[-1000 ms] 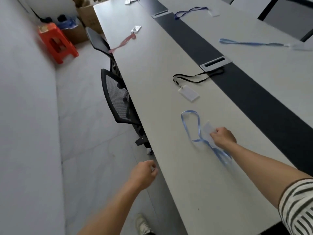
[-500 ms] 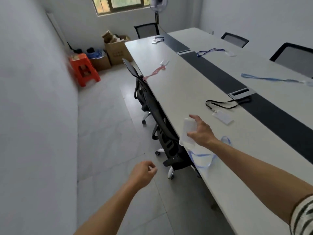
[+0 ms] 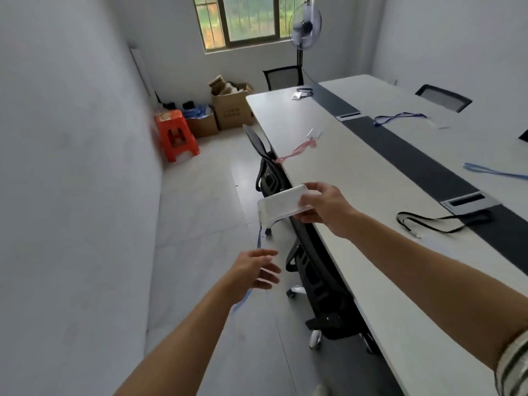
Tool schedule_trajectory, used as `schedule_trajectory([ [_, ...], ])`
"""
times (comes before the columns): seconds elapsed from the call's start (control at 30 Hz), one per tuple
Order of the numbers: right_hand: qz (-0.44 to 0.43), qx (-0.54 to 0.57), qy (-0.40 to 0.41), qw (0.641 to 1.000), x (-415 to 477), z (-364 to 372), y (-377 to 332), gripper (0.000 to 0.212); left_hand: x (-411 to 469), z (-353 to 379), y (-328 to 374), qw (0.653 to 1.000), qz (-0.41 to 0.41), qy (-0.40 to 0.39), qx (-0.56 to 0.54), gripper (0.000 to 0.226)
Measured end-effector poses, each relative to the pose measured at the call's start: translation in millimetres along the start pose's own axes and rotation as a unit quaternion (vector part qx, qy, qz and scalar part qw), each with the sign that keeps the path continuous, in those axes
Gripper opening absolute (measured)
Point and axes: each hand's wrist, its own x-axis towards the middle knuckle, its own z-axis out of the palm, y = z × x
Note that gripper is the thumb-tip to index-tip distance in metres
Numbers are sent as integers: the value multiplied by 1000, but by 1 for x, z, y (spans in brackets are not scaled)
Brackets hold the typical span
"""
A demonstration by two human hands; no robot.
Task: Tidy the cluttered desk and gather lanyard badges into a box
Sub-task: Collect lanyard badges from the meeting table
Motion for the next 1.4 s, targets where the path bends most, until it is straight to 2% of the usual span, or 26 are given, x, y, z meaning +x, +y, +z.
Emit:
schedule_trajectory([
  [0.1, 42, 0, -29, 999, 36, 0, 5, 49, 30, -21, 27, 991, 9, 45, -124, 26],
  [0.2, 61, -27, -55, 996, 71, -3, 8, 33, 67, -40, 50, 972, 28, 91, -215, 27],
  [0.33, 82, -67, -65, 992, 106, -6, 15, 11, 106, -50, 67, 955, 4, 106, -276, 20],
  [0.4, 93, -76, -69, 990, 122, -7, 18, 8, 128, -53, 73, 950, 0, 123, -288, 16],
  [0.5, 123, -88, -78, 985, 147, -10, 23, 10, 169, -58, 87, 933, 3, 142, -332, 23],
  [0.63, 188, -71, -106, 974, 168, -18, 36, 14, 219, -59, 109, 919, -23, 87, -385, 40],
  [0.77, 212, -31, -95, 972, 185, -32, 41, 15, 264, -48, 134, 927, -68, -2, -369, 40],
  [0.9, 224, -6, -34, 974, 191, -62, 44, 14, 305, -11, 150, 937, -104, -79, -325, 32],
  [1.0, 234, 22, 0, 972, 182, -92, 53, 12, 322, 27, 152, 941, -113, -122, -295, 16],
  [1.17, 251, 28, 64, 965, 171, -149, 76, 11, 351, 89, 150, 946, -138, -112, -272, 24],
  [1.3, 273, -68, 189, 941, 174, -216, 110, 12, 367, 116, 154, 954, -161, -85, -236, 23],
  [1.4, 305, -210, 281, 885, 177, -280, 143, 7, 376, 129, 155, 959, -183, -76, -202, 22],
])
